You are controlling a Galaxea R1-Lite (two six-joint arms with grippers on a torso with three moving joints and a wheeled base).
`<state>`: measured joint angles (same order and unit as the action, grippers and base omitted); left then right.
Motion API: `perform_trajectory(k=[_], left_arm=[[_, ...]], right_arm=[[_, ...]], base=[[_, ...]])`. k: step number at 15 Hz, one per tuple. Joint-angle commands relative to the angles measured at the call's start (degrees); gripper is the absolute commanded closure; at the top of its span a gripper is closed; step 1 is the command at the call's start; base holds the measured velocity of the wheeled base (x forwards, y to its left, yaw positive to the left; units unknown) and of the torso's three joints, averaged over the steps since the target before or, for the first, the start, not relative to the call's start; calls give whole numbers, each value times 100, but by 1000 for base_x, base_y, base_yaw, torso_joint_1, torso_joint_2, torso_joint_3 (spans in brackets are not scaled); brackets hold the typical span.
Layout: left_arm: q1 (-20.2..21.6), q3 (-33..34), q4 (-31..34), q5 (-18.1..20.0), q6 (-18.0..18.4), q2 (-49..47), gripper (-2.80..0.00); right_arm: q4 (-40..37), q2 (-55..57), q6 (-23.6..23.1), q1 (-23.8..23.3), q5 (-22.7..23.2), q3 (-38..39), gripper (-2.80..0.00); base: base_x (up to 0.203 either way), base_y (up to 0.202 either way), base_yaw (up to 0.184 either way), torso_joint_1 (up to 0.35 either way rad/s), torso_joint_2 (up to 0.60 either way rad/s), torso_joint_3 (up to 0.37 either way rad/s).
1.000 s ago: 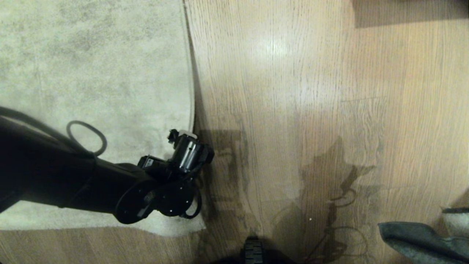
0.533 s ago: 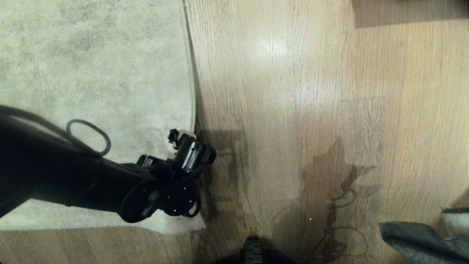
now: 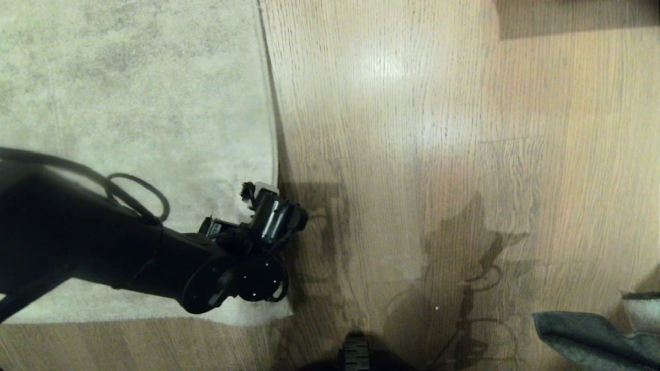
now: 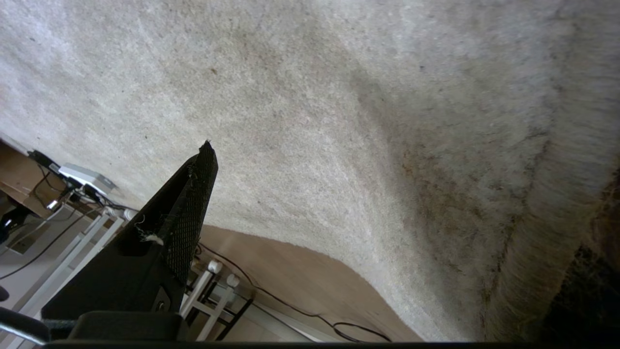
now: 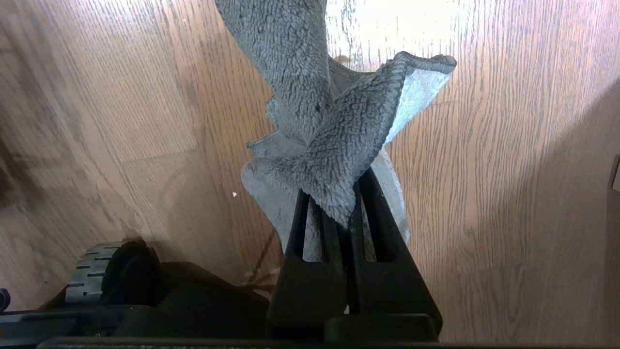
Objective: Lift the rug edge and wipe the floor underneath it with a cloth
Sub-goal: Lift up the carpet
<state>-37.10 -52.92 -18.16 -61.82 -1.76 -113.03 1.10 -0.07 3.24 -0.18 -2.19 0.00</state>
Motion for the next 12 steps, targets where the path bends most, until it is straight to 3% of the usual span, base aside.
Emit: perform_trajectory(k=[1,2,12], left_arm=[[1,18,-12,-50,-18,-52,-202],[1,32,-12,-50,-27,-52,0],[13,80,-12,-41,-53,-88,0]], right_arm=[[5,7,1,1,0,0,0],[5,7,1,1,0,0,0],[5,7,1,1,0,0,0]], base=[[0,0,0,0,0,0],[0,0,0,0,0,0],[0,0,0,0,0,0]])
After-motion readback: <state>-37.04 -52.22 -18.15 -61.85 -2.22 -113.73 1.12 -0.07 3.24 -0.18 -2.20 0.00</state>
